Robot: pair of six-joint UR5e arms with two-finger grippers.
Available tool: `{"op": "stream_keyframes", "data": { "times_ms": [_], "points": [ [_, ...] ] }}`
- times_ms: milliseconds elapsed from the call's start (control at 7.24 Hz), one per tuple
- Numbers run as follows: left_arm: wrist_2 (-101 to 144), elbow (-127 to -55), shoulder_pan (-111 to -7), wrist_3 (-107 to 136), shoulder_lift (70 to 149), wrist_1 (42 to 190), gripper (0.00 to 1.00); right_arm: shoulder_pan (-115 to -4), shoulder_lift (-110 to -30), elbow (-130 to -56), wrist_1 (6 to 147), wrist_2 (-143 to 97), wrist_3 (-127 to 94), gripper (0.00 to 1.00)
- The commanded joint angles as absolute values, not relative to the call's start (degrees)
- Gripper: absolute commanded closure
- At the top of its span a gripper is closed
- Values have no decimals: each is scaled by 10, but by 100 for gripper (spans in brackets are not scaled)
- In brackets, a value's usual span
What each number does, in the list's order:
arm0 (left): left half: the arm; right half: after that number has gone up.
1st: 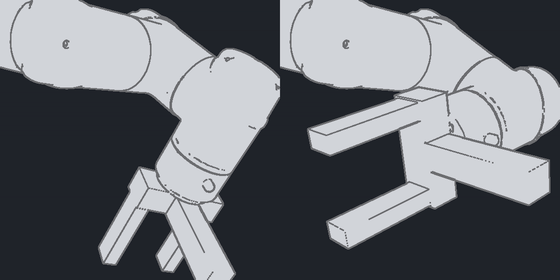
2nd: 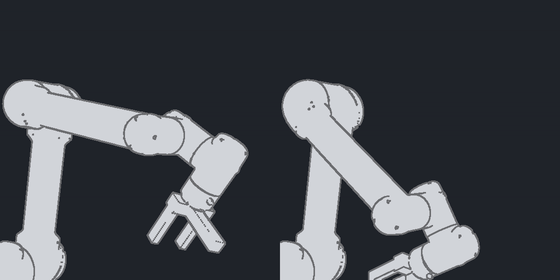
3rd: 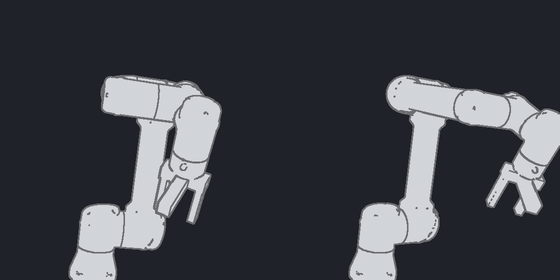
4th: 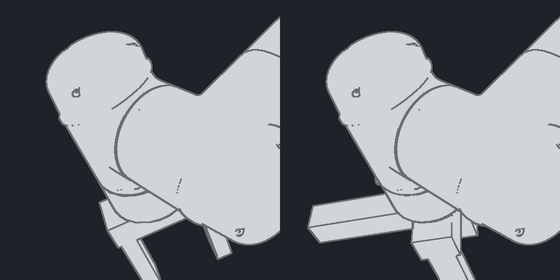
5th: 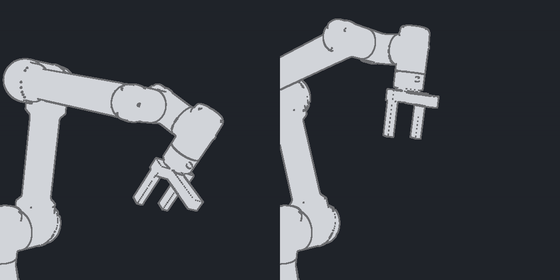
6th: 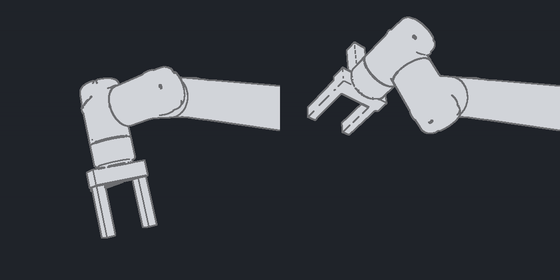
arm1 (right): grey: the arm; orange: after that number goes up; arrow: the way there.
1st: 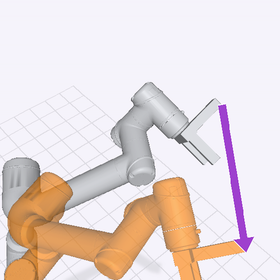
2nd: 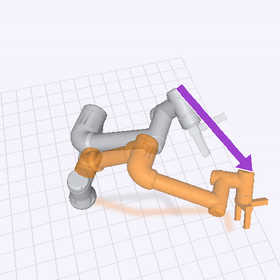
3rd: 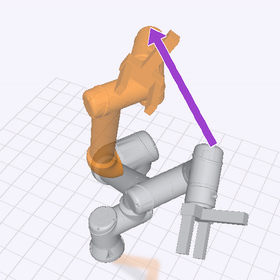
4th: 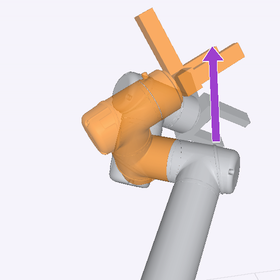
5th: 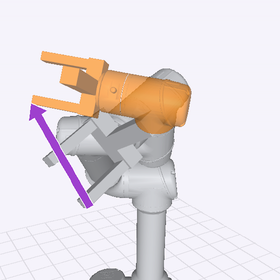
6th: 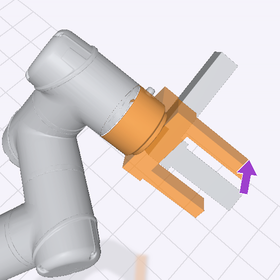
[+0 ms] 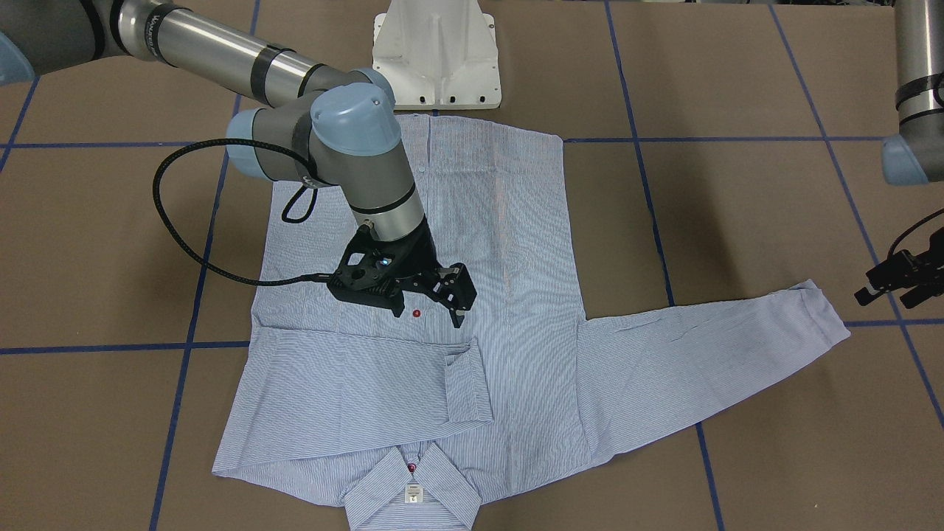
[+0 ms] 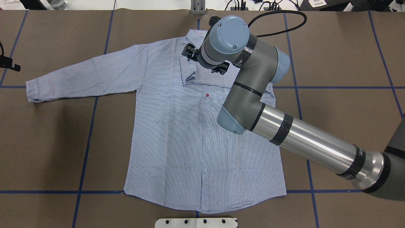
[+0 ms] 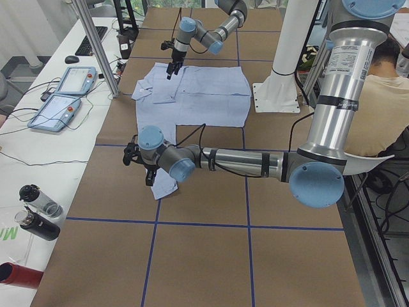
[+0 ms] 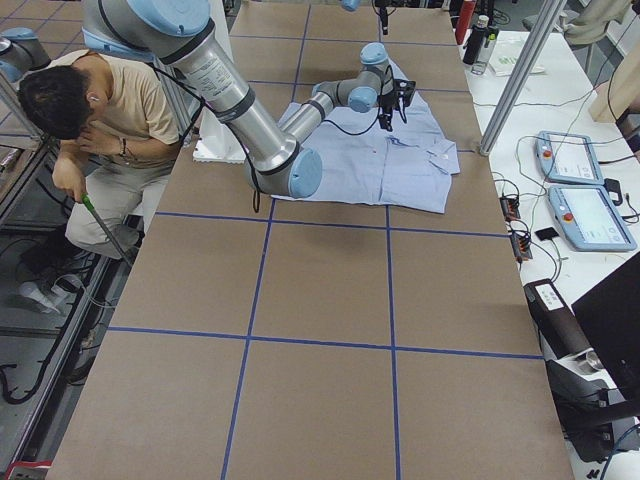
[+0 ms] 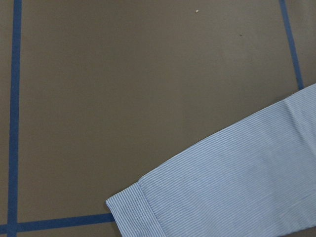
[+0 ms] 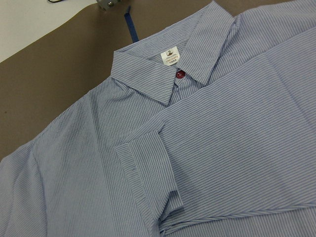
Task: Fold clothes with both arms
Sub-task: 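Lay the sleeve near the collar while the left gripper grasps the other cuff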
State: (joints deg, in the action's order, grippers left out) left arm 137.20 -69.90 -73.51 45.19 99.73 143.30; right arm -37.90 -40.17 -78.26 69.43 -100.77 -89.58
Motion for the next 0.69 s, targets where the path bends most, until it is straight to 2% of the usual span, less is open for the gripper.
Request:
{"op": "stream_keyframes", "data": {
  "times_ms": [0,276,553],
  "points": [
    [1373,-674,-723,542,968,1522,8,-383,-408,-791,694,-1008,-895,0],
    [1372,-672,-689,633,967,1559,19,-397,-459,-841,694,-1010,-889,0],
    [1372,-671,-664,669,957,1560,33,-399,-469,-853,695,-1009,-888,0]
  ]
}}
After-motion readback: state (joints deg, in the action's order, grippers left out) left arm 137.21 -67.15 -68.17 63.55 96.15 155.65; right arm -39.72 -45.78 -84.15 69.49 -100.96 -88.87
